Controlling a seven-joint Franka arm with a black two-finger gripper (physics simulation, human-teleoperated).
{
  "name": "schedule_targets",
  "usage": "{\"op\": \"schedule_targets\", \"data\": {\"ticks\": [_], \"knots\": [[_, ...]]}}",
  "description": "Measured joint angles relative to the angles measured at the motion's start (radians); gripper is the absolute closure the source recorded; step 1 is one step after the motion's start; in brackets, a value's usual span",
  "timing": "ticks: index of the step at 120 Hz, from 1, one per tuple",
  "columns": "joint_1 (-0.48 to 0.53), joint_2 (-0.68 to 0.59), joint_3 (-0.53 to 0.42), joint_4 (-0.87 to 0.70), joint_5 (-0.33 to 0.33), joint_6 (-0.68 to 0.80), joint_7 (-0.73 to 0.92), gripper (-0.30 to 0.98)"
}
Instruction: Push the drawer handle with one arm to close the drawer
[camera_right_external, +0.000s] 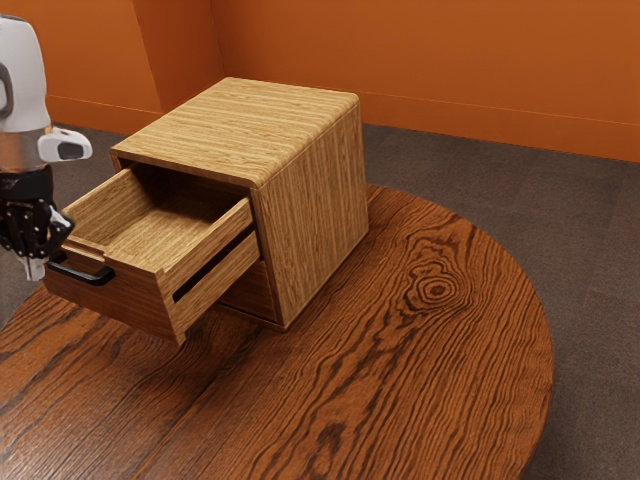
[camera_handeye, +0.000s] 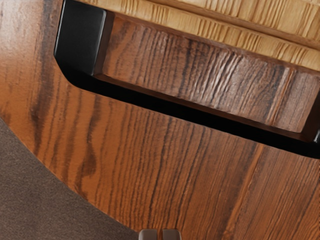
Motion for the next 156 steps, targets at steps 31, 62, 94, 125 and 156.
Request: {"op": "schedule_targets", "data": {"ticks": [31, 62, 94, 125, 156], "knots": [[0.004, -0.005, 0.006, -0.068, 0.013, 0.091, -0.014, 0.79], [-0.002, -0.002, 0.007, -0.099, 0.091, 0.261, -0.022, 0.79], [-0.019, 0.004, 0.005, -0.116, 0.117, 0.394, -0.028, 0.79], [-0.047, 0.012, 0.004, -0.119, 0.128, 0.478, -0.031, 0.79], [-0.056, 0.05, 0.008, -0.122, 0.139, 0.534, -0.033, 0.78]]}}
